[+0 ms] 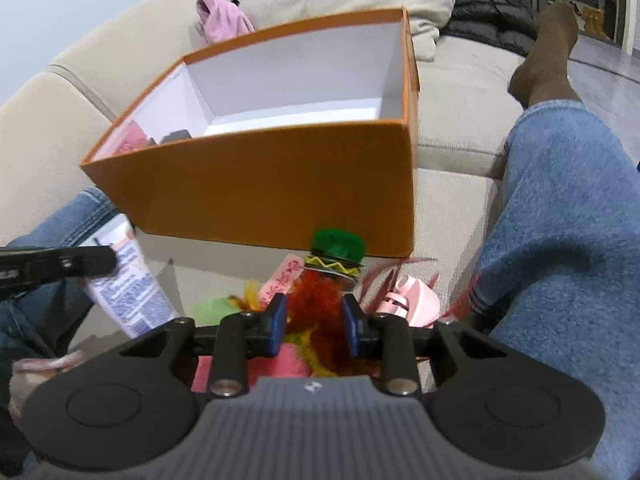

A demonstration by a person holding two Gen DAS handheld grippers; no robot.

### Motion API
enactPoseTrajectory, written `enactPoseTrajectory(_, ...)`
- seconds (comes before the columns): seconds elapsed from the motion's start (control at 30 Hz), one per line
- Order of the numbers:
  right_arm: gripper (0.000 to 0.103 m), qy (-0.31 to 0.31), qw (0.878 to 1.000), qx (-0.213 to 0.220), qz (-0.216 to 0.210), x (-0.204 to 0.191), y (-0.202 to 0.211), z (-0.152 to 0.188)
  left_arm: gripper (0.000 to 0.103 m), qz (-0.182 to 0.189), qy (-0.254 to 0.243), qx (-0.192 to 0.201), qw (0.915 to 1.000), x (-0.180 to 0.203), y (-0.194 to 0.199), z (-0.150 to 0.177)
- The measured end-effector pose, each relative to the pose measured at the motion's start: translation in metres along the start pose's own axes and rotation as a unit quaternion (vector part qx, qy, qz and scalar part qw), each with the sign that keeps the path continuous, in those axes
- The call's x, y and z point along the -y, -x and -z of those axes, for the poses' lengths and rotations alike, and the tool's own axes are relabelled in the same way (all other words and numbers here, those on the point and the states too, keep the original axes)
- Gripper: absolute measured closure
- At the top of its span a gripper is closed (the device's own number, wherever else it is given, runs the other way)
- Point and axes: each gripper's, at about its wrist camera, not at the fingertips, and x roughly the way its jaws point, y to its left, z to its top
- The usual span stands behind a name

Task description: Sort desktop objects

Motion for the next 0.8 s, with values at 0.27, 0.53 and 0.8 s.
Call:
enactPoseTrajectory(0.27, 0.086, 0.002, 0.999, -0.036, 0.003, 0.0, -0.021, 0.004, 0.096, -0.009, 0.003, -0.006, 0.9999, -0.005, 0.0, 0.0)
enactPoseTrajectory(0.53, 0.103, -0.014, 0.999, 0.025, -0.017, 0.002, 0.011, -0.006, 0.094, -0.023, -0.011, -0.006, 0.9997, -0.002, 0.001, 0.004)
enactPoseTrajectory(0.8, 0.095, -0.002, 0.998, 0.057, -0.011, -0.007, 0.031, -0.018, 0.09, -0.021, -0.006, -0.009, 0.9997, -0.004, -0.002, 0.014)
